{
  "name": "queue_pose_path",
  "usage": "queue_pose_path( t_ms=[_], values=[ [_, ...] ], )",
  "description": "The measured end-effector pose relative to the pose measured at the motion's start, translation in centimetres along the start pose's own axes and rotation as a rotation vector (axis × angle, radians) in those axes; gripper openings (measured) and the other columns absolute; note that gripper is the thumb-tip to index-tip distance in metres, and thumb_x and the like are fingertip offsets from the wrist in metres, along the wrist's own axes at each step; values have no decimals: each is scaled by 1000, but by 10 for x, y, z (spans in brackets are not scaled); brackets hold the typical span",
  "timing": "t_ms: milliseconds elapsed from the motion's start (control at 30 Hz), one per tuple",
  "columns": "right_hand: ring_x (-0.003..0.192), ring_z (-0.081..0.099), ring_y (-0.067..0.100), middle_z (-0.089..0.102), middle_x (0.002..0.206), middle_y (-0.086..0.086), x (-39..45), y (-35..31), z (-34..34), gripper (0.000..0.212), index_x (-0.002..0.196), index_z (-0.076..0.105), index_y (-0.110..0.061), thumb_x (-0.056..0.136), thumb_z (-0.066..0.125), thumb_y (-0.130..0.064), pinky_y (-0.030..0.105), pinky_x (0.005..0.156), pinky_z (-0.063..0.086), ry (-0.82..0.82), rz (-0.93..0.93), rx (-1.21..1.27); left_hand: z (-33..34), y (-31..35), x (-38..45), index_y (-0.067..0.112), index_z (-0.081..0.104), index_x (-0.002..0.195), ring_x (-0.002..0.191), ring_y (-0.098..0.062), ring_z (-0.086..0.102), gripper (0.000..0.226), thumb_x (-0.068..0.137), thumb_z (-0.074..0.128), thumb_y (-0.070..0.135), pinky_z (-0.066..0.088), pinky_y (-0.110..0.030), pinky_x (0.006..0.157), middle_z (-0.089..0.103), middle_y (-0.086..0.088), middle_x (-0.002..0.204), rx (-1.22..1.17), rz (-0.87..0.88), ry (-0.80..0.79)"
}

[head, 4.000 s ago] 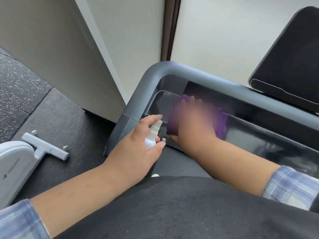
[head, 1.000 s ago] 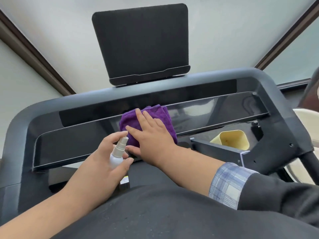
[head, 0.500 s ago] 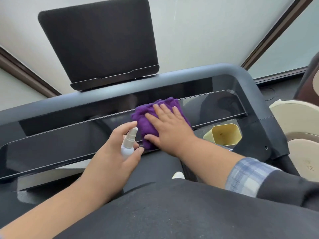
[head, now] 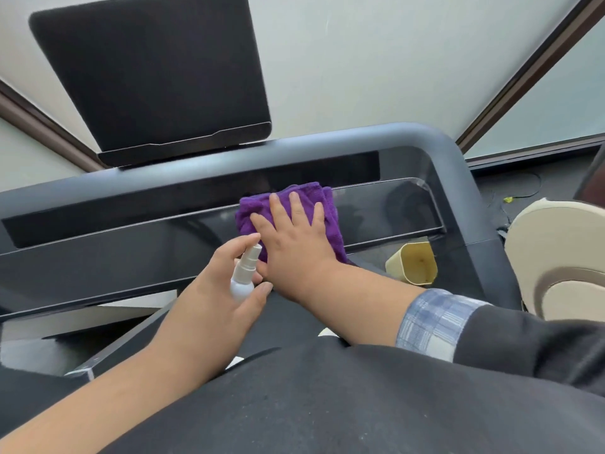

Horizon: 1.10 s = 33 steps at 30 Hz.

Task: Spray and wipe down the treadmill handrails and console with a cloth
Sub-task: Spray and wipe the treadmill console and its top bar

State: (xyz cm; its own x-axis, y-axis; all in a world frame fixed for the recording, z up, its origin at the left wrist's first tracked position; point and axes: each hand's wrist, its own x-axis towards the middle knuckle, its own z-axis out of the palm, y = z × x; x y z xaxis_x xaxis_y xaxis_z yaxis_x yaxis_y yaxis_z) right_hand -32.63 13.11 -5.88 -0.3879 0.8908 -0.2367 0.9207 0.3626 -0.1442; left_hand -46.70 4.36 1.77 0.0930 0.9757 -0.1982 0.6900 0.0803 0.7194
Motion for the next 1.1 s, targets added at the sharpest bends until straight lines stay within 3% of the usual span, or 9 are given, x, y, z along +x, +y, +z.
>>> queue_pose_path(
  t_ms=[133, 267, 333, 467, 567, 667, 800, 900, 1100],
  values=[
    [154, 4, 32, 8, 169, 6, -19, 53, -4, 83, 158, 15, -34, 86, 34, -71, 60, 120, 1, 50, 16, 15, 9, 19, 8, 75, 26, 124, 85, 5, 60, 64, 85, 64, 42, 47, -26, 70, 59, 34, 104, -4, 5, -22],
    [154, 8, 29, 11, 168, 5, -45, 134, -14, 84, 158, 20, -32, 82, 31, -65, 57, 121, 6, 72, 225, -3, 16, 32, 12, 74, 27, 124, 73, 3, 60, 62, 85, 63, 42, 44, -25, 65, 59, 32, 104, 39, 48, -53],
    [154, 7, 30, 10, 169, 5, -52, 151, -13, 82, 159, 19, -30, 84, 30, -62, 58, 122, 6, 74, 276, 0, 16, 33, 11, 74, 28, 124, 78, 4, 60, 62, 85, 63, 42, 45, -24, 65, 59, 33, 105, 50, 42, -61],
    [154, 6, 32, 10, 169, 5, -39, 121, -6, 81, 160, 17, -26, 86, 29, -58, 60, 121, 3, 97, 250, 27, 20, 34, 11, 75, 27, 123, 96, 10, 55, 63, 85, 64, 41, 43, -20, 69, 58, 36, 105, 61, 21, -60],
    [154, 5, 31, 11, 168, 4, -34, 105, -4, 81, 159, 17, -28, 86, 29, -59, 60, 120, 3, 84, 133, 44, 25, 42, 12, 76, 26, 123, 85, 5, 60, 63, 85, 63, 42, 44, -25, 68, 59, 35, 104, 80, 25, -98],
    [154, 9, 28, 14, 168, 1, -41, 129, -8, 80, 158, 20, -34, 84, 32, -61, 58, 121, 7, 97, 97, 49, 28, 51, 15, 76, 27, 122, 76, 3, 61, 63, 85, 64, 41, 44, -25, 66, 59, 33, 103, 89, 54, -109],
    [154, 8, 25, 14, 168, -1, -57, 169, -14, 79, 157, 22, -37, 84, 32, -63, 56, 121, 8, 109, 200, 34, 28, 56, 14, 76, 28, 122, 82, 5, 60, 64, 84, 65, 39, 42, -21, 67, 58, 34, 104, 85, 69, -99],
    [154, 8, 28, 14, 168, 2, -53, 160, -12, 79, 158, 22, -34, 85, 32, -63, 57, 121, 7, 107, 206, 34, 26, 54, 8, 76, 29, 122, 89, 6, 59, 64, 83, 66, 40, 42, -18, 70, 57, 35, 107, 127, 81, -103],
    [153, 11, 31, 18, 167, 5, -36, 101, -4, 81, 157, 25, -31, 84, 35, -63, 61, 120, 6, 75, -60, 44, 23, 55, 3, 79, 26, 121, 88, 9, 59, 70, 83, 70, 39, 44, -21, 70, 53, 41, 110, 194, 83, -85]
  ],
)
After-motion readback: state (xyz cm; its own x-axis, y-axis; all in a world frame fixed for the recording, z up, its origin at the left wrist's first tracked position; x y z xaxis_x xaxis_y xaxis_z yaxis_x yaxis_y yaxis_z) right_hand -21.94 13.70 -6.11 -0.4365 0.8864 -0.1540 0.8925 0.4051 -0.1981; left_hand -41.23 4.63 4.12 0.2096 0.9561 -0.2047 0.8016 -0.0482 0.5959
